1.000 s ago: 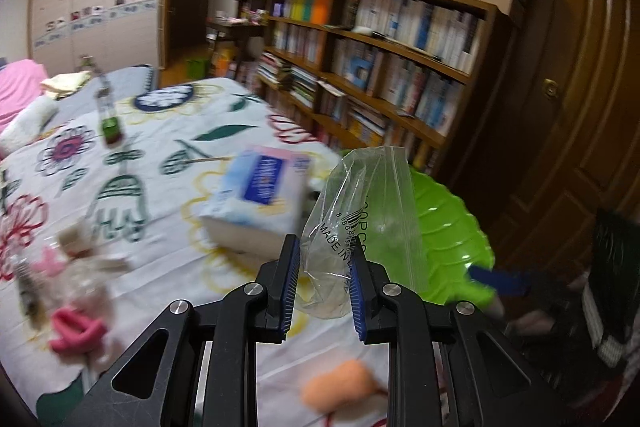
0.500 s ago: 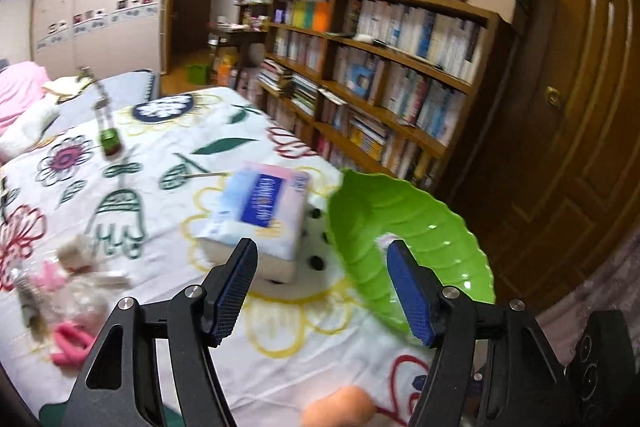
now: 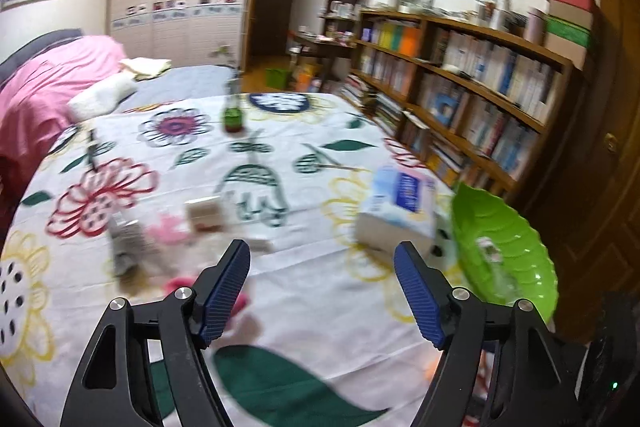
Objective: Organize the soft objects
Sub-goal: 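Drop the clear bag into the green tray with the left tool while the right moves to the sponge, then grasp the orange makeup sponge with the right tool while the left grasps the pink foam curler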
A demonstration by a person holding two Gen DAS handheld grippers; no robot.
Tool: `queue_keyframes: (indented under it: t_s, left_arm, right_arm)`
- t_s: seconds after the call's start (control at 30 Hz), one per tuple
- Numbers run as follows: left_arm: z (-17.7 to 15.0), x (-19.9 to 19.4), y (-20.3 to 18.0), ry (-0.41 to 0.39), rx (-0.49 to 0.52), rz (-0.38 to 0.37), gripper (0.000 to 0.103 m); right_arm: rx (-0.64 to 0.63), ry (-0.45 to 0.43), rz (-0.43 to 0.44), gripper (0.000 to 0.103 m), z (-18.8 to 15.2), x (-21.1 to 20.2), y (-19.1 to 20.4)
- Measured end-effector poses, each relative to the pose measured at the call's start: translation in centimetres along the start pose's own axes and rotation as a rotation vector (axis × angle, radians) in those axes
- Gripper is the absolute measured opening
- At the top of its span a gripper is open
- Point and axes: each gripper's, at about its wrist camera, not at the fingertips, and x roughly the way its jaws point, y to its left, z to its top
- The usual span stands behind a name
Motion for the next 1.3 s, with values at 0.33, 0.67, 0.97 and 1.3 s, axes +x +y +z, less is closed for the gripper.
queue_keyframes:
  t_s: [0.33, 0.67, 0.97, 1.3]
  left_arm:
    - [-2.1, -1.0, 6.6, 0.001, -0.108, 0.132, 0.084]
    - [-4.5, 1.0, 8.9, 0.06, -0.168, 0.173, 0.084]
    - [-4.8, 3.6, 8.0, 0.1, -0.149, 0.158, 0.084]
    - [-4.9, 5.6, 7.8, 0.119, -0.12, 0.177, 0.085]
  right_arm:
    - [-0.02, 0.027, -0.049, 0.066, 0.3, 1.5, 0.9]
    - [-0.027, 0.042, -0.075, 0.064, 0.3, 2.1, 1.2]
    - [-0.016, 0.039, -0.07, 0.063, 0.4, 2.1, 1.0]
    - [0.011, 0.046, -0.077, 0.058, 0.7, 2.5, 0.8]
